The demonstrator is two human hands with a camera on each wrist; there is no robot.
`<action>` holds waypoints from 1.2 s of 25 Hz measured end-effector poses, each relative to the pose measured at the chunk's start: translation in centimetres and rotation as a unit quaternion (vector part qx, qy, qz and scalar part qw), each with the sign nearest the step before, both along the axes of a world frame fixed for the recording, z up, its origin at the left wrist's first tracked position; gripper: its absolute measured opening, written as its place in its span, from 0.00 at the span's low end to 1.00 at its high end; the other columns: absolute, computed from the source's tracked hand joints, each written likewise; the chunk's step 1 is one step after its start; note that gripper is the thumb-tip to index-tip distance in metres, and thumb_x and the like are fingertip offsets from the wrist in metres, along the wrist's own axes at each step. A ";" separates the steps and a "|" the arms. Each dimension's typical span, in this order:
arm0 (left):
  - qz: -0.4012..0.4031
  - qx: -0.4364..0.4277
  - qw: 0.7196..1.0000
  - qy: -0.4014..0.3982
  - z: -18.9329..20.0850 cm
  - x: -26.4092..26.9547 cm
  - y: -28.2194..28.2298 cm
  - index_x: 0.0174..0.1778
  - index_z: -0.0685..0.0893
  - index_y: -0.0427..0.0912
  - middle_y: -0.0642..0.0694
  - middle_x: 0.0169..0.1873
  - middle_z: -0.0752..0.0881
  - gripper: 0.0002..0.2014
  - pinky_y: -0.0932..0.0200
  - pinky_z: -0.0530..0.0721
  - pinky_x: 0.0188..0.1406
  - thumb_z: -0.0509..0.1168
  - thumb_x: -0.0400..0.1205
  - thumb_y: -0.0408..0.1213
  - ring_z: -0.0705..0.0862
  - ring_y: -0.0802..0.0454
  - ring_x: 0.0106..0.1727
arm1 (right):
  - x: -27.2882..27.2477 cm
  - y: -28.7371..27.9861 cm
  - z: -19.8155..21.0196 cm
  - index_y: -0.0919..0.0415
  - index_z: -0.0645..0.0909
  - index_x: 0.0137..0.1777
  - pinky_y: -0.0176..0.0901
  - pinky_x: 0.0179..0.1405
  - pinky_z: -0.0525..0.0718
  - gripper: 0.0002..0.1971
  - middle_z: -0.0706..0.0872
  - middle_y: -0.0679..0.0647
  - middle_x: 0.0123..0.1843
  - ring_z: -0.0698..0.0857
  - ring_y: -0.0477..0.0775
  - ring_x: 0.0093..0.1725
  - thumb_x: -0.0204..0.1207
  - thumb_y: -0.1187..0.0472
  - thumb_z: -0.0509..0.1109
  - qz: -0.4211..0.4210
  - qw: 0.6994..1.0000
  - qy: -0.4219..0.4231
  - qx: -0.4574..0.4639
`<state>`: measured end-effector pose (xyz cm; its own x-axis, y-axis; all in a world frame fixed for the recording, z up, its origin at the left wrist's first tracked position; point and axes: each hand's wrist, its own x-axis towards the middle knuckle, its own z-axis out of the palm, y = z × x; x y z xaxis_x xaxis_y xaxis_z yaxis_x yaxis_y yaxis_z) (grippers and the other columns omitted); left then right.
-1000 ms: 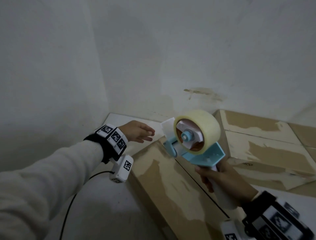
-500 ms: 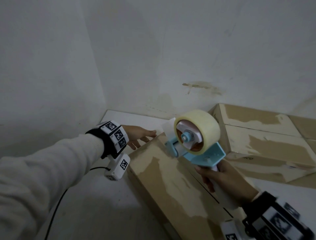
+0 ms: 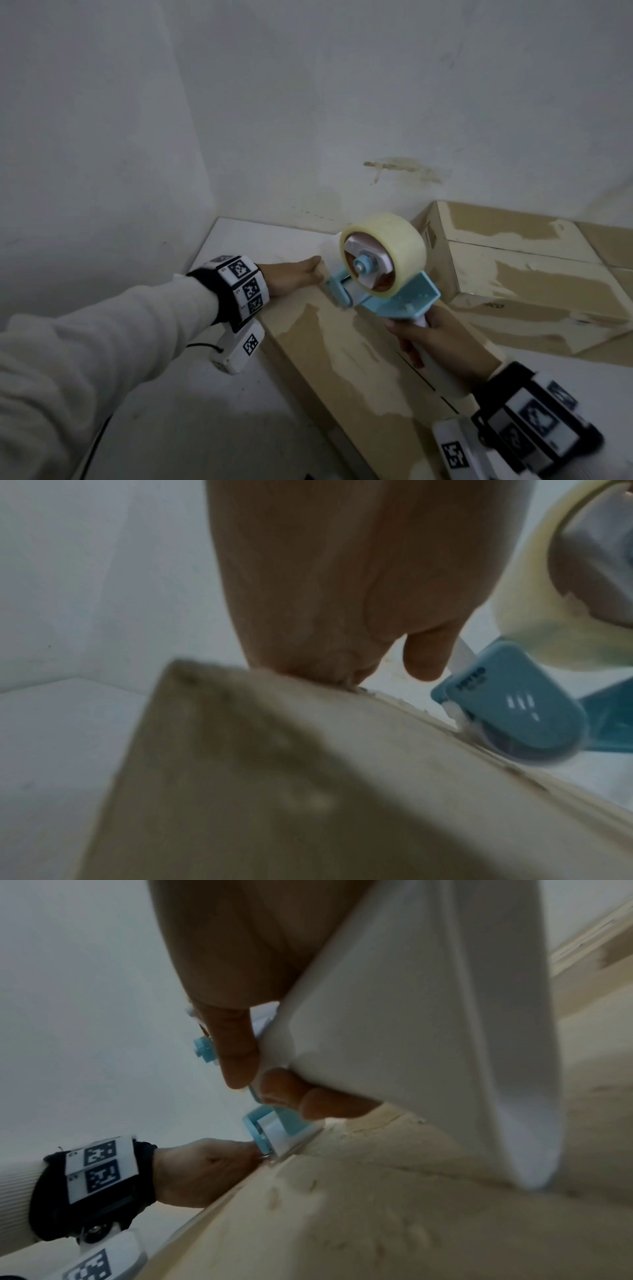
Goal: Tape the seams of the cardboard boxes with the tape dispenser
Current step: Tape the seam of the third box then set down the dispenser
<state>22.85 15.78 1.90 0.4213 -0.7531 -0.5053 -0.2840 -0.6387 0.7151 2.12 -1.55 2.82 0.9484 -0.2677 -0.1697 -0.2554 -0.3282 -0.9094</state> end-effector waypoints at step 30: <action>0.047 0.076 0.931 -0.353 -3.1 -4.7 0.9 0.80 0.54 0.64 0.39 0.63 0.80 0.23 0.48 0.77 0.63 0.40 0.87 0.54 0.80 0.40 0.62 | -12.3 -0.9 0.2 0.71 0.78 0.29 0.55 0.30 0.80 0.13 0.79 0.63 0.21 0.78 0.59 0.22 0.76 0.71 0.65 -0.070 0.993 0.074 0.061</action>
<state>18.17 16.63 -1.20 0.7497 -0.6381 -0.1756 -0.5862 -0.7634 0.2712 -10.18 -2.49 3.04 0.8658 -0.3631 -0.3443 -0.4247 -0.1692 -0.8894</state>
